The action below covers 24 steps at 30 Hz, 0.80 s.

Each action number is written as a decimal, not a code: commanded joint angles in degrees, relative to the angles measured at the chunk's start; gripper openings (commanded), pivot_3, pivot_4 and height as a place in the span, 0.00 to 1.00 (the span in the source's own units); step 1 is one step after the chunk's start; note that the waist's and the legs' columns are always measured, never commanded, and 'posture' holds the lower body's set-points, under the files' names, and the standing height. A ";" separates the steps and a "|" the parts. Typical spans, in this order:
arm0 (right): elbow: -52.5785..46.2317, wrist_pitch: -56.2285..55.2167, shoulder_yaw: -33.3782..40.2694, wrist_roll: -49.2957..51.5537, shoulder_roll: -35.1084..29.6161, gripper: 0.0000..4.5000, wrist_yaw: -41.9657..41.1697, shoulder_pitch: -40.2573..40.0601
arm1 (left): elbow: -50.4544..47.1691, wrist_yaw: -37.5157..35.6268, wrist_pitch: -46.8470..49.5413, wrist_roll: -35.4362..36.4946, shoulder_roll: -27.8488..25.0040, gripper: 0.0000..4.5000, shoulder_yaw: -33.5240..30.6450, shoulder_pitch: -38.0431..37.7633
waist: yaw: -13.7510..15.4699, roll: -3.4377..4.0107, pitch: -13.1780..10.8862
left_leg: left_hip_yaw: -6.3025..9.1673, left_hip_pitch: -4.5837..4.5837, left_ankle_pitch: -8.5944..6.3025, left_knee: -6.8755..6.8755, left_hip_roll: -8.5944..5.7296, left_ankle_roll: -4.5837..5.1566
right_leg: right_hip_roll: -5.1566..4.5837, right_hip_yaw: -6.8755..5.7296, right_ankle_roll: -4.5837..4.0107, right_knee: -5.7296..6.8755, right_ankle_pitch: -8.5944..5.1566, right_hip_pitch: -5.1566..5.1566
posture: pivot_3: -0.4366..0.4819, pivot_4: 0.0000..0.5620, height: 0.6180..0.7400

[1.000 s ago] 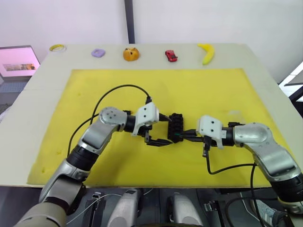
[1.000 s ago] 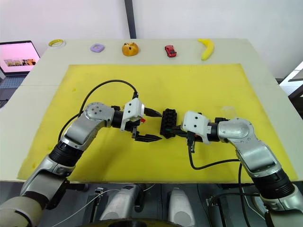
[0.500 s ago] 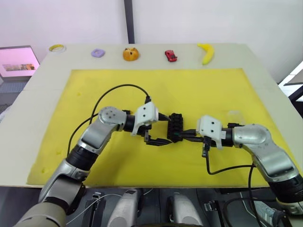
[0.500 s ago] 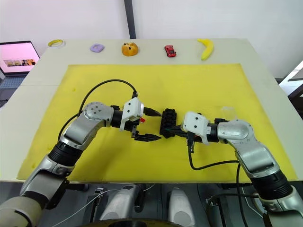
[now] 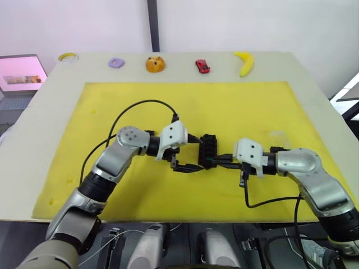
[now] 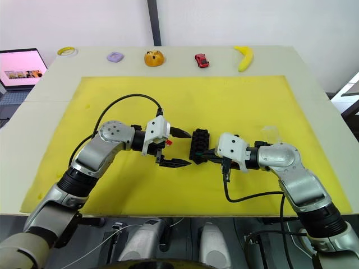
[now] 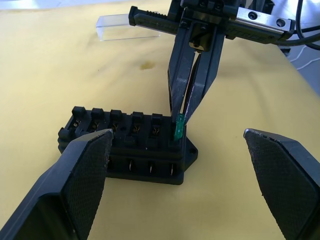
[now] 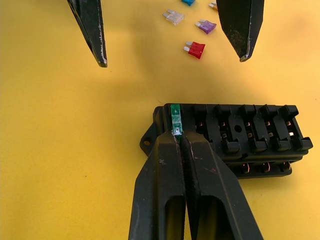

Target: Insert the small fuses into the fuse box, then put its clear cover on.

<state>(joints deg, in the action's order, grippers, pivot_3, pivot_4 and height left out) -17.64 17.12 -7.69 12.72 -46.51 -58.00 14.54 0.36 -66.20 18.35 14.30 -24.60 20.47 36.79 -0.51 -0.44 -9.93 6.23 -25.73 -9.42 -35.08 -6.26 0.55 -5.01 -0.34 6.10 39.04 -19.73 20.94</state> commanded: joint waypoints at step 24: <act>-5.13 12.83 5.24 14.40 3.38 0.99 -1.19 5.43 | -0.18 -0.38 -1.79 0.24 0.55 1.00 -1.71 0.73 | -0.13 0.00 0.00 | 0.01 -0.02 -0.01 0.02 0.00 0.01 | -0.01 0.00 0.00 -0.01 0.00 0.03 | 0.48 0.27 0.96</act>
<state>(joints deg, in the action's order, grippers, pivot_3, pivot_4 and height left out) -22.84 29.54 -3.81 24.82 -43.64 -58.88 18.79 0.45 -66.32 17.71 14.29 -24.18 19.96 36.78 -0.63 -0.45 -9.93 6.23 -25.75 -9.43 -35.06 -6.26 0.56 -5.02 -0.33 6.10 39.04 -19.73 20.98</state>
